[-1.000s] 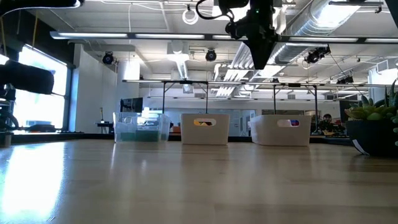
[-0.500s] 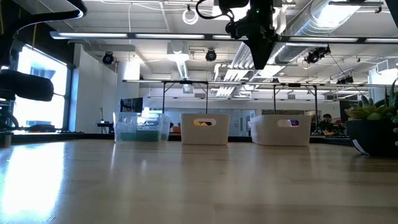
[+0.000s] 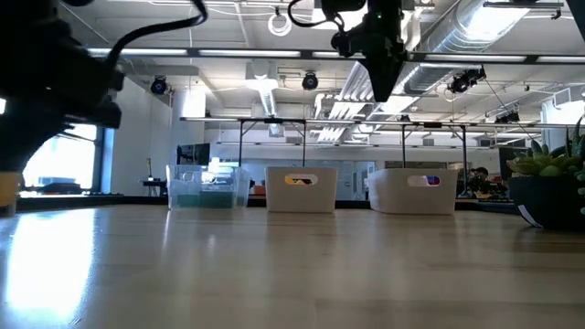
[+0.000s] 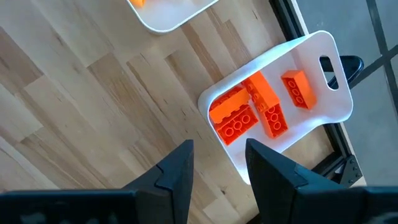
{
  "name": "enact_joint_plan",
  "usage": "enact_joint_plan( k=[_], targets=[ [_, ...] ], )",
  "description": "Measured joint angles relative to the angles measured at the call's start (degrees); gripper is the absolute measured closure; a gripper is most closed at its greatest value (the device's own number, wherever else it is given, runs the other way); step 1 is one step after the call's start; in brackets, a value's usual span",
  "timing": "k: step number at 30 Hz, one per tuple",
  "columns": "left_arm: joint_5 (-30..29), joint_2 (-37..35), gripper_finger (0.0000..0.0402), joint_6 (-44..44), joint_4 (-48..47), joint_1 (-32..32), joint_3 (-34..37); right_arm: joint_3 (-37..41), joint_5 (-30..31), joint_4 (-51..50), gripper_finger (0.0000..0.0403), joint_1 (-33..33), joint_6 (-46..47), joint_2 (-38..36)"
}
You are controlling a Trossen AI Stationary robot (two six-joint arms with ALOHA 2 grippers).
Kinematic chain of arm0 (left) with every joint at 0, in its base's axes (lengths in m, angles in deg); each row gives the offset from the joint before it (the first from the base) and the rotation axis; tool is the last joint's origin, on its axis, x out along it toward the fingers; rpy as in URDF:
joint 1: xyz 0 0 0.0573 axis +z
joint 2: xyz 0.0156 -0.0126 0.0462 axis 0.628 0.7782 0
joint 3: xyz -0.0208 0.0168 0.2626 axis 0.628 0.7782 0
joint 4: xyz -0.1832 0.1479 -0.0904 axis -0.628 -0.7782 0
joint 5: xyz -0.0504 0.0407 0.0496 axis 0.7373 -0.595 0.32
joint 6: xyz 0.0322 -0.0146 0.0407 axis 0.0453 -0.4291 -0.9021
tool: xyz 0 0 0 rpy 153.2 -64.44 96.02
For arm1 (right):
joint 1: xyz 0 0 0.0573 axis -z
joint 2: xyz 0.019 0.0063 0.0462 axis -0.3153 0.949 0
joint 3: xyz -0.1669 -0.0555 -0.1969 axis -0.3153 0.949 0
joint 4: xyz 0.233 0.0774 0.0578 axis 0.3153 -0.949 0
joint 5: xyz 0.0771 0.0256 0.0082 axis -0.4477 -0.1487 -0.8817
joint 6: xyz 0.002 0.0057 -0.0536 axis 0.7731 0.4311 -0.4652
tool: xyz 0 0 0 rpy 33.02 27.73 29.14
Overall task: Sort & place blocks by color
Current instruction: Put the yellow game piece into the left white bin
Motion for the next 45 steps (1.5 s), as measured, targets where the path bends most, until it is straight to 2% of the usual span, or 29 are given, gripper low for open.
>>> enact_joint_plan(
  k=[6,13,16,22,31,34,40,45],
  targets=[
    [-7.04,-4.72,0.0294,-1.22,0.87,7.22,-0.02,0.00,0.92,0.93,0.0270,0.00,-0.14,-1.49],
    [-14.38,-9.23,0.0294,-9.43,6.04,18.89,-0.04,-0.01,1.35,0.88,0.0270,-0.19,4.73,-5.12],
    [-15.06,-10.65,0.0294,-14.73,9.99,24.91,-0.04,0.00,1.18,0.63,0.0270,-0.72,8.29,-7.08],
    [-11.55,-11.94,0.0294,-25.43,21.43,36.76,-0.11,0.00,1.09,0.28,0.0270,-3.34,17.82,-10.41],
    [0.70,-11.91,0.0294,-31.77,38.02,50.63,-0.11,0.25,1.11,-0.43,0.0270,-10.89,31.13,-11.05],
    [3.40,-11.91,0.0294,-32.62,42.17,53.89,-0.11,1.24,2.06,-0.34,0.0270,-13.39,35.80,-10.86],
    [3.69,-11.85,0.0294,-35.01,51.57,57.71,-0.11,3.82,4.38,0.25,0.0270,-18.20,48.44,-10.86],
    [4.75,-11.24,0.0271,-35.11,57.74,59.57,-0.15,7.15,3.64,1.04,0.0270,-22.48,59.03,-10.88]
  ],
)
